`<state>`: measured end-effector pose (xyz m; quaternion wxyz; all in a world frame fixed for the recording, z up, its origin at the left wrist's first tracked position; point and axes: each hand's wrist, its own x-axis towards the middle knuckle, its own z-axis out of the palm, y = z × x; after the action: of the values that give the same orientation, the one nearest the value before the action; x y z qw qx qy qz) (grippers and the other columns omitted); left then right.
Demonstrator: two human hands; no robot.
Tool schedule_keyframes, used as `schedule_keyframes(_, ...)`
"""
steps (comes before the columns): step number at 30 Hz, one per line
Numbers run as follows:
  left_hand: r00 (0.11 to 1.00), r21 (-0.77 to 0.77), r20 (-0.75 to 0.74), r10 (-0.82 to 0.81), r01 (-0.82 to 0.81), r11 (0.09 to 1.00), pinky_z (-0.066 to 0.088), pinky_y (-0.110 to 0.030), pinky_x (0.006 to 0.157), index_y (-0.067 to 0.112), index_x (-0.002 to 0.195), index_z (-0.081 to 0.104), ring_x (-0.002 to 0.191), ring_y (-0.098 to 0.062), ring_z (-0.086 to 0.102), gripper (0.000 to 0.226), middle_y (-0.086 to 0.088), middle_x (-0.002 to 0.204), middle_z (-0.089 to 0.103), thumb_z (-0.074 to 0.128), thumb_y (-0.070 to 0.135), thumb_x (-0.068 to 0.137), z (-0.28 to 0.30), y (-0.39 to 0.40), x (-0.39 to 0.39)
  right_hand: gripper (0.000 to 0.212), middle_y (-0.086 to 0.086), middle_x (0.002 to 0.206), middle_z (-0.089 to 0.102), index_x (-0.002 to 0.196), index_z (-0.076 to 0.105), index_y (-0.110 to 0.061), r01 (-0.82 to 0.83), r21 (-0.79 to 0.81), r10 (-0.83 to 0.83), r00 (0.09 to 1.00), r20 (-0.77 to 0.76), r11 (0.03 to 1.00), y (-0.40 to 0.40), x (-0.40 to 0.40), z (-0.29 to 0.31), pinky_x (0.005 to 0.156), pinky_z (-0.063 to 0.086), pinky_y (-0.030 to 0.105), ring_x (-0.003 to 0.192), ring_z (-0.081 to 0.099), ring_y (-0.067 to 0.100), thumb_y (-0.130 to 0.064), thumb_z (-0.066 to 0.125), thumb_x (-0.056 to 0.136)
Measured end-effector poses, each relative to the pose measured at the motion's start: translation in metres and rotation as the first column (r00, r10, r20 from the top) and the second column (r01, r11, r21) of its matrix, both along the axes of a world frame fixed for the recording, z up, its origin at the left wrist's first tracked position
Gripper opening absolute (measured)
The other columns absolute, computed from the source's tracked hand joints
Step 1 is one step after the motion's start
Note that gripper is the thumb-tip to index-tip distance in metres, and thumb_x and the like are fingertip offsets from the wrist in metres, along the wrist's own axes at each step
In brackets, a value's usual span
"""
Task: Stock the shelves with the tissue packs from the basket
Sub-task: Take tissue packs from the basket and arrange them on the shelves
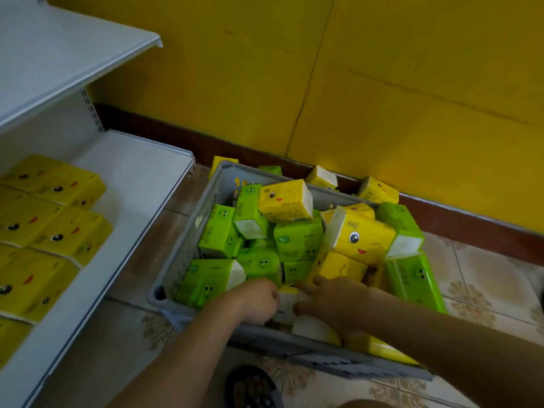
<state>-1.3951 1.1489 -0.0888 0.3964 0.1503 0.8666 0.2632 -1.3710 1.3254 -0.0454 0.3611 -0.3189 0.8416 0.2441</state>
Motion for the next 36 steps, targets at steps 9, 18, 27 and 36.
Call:
schedule_keyframes(9, 0.758, 0.362, 0.475, 0.446, -0.631, 0.686, 0.06, -0.039, 0.08, 0.025, 0.126, 0.056, 0.102, -0.025, 0.068, 0.052, -0.004, 0.122, 0.066, 0.047, 0.063, 0.092, 0.049, -0.039, -0.01, 0.073, -0.002, 0.144, 0.031, 0.124, 0.039, -0.034, -0.086, -0.707, -0.276, 0.882, -0.381, 0.702, 0.008, -0.012, 0.09, 0.065, 0.053, 0.041, 0.108, 0.057, 0.03, -0.017, 0.076, 0.063)
schedule_keyframes(18, 0.581, 0.623, 0.59, 0.561, -0.769, 0.141, 0.058, -0.048, 0.083, 0.018, 0.121, 0.06, 0.102, -0.028, 0.07, 0.039, -0.009, 0.113, 0.072, 0.069, 0.027, 0.084, 0.101, -0.114, -0.006, 0.066, 0.001, 0.159, 0.018, 0.132, 0.037, -0.027, -0.23, -0.812, -0.296, 0.85, -0.436, 0.536, -0.045, -0.016, 0.098, 0.058, 0.044, 0.021, 0.115, 0.055, 0.026, -0.019, 0.065, 0.073)
schedule_keyframes(27, 0.422, 0.68, 0.511, 0.749, -0.731, -0.052, 0.06, -0.048, 0.077, 0.024, 0.126, 0.055, 0.094, -0.024, 0.073, 0.041, -0.007, 0.117, 0.069, 0.068, 0.017, 0.088, 0.084, -0.171, -0.023, 0.042, -0.02, 0.102, 0.063, 0.122, 0.049, -0.036, 0.496, -0.867, -0.596, 0.709, 0.377, 0.042, -0.152, -0.093, 0.082, 0.083, 0.053, 0.03, 0.097, 0.063, 0.004, -0.052, 0.064, 0.086)
schedule_keyframes(36, 0.163, 0.487, 0.206, 0.965, -0.872, 0.043, 0.052, -0.046, 0.096, 0.027, 0.143, 0.039, 0.12, -0.029, 0.057, 0.06, -0.007, 0.137, 0.053, 0.056, 0.053, 0.092, 0.021, -0.226, -0.065, 0.041, 0.003, 0.11, 0.066, 0.116, 0.063, -0.025, 0.579, -0.805, -0.592, 0.608, 0.529, -0.125, -0.277, -0.204, 0.003, 0.092, 0.052, 0.045, 0.102, 0.063, 0.024, -0.045, 0.069, 0.081)
